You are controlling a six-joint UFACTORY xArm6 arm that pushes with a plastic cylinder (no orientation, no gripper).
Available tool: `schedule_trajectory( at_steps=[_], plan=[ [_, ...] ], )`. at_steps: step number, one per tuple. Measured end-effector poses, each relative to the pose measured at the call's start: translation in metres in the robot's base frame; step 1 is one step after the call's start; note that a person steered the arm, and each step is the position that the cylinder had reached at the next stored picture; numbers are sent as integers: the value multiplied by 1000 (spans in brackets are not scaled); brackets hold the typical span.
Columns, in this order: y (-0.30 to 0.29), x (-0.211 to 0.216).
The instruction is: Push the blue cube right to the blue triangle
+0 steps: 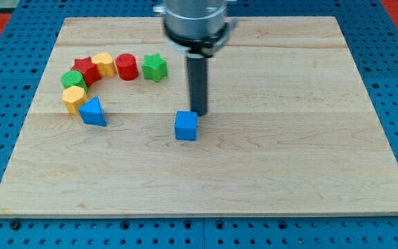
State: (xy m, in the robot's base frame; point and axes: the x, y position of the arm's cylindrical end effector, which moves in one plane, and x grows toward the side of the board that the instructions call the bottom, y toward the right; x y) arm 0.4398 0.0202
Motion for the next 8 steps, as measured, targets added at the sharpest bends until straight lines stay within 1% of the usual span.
schedule_trajectory(
  at_steps=[1, 2, 3, 4, 5, 8],
  plan=[
    [15, 38],
    [-36, 48],
    [-82, 46],
    [-84, 43],
    [-92, 30],
    [-94, 30]
  ],
)
